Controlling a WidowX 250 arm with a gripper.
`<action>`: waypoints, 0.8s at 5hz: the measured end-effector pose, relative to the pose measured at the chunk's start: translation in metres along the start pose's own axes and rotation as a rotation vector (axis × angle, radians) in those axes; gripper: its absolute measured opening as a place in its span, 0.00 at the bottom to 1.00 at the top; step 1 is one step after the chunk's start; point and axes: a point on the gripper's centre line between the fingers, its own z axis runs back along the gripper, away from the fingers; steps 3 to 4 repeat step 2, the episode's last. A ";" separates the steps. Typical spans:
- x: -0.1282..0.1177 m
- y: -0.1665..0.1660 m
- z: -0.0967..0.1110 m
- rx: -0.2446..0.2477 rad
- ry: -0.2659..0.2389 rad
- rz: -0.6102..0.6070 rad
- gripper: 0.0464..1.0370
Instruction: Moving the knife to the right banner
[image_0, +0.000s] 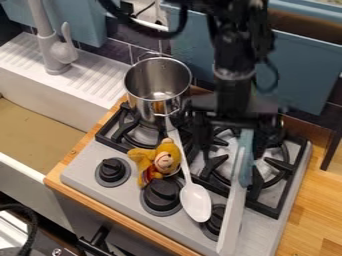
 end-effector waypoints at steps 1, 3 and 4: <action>0.018 0.012 0.013 0.036 -0.026 0.047 0.96; 0.029 0.027 0.021 0.054 -0.029 0.067 0.96; 0.029 0.027 0.021 0.054 -0.029 0.067 0.96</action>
